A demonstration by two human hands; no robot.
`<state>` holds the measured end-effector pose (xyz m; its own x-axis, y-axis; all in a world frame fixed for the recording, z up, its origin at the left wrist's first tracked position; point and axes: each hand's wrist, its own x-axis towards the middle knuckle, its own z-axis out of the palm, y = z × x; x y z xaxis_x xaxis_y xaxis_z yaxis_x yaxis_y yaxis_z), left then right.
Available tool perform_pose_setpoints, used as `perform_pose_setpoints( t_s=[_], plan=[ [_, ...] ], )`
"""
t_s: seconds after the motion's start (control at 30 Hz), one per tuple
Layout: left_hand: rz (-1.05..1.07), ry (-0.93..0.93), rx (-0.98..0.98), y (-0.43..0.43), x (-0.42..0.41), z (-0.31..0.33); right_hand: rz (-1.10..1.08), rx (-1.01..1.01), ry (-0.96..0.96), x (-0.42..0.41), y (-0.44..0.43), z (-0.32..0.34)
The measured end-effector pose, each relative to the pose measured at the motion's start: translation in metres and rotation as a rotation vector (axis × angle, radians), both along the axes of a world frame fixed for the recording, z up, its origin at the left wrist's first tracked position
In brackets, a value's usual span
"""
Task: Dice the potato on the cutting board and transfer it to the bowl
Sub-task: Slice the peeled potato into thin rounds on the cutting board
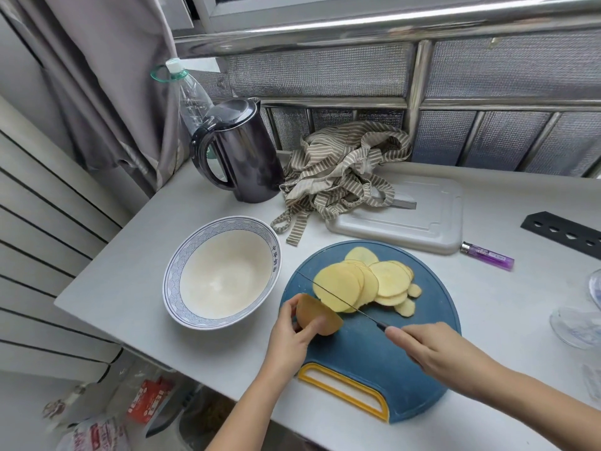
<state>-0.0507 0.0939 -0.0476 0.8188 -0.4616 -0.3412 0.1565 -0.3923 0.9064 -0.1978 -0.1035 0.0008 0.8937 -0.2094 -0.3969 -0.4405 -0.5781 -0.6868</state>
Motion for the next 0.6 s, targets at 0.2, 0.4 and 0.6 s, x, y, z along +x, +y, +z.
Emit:
perform_pose_setpoints(
  t_s=[0.2,0.4,0.6],
  plan=[
    [0.083,0.135,-0.104,-0.006,-0.003,-0.005,0.003,-0.011,0.063,-0.008,0.003,-0.010],
    [0.169,0.215,-0.135,-0.006,-0.001,-0.010,-0.023,0.111,0.059,-0.010,0.010,-0.006],
    [0.233,0.245,-0.158,-0.009,0.001,-0.009,0.010,0.037,0.034,-0.016,0.007,-0.004]
  ],
)
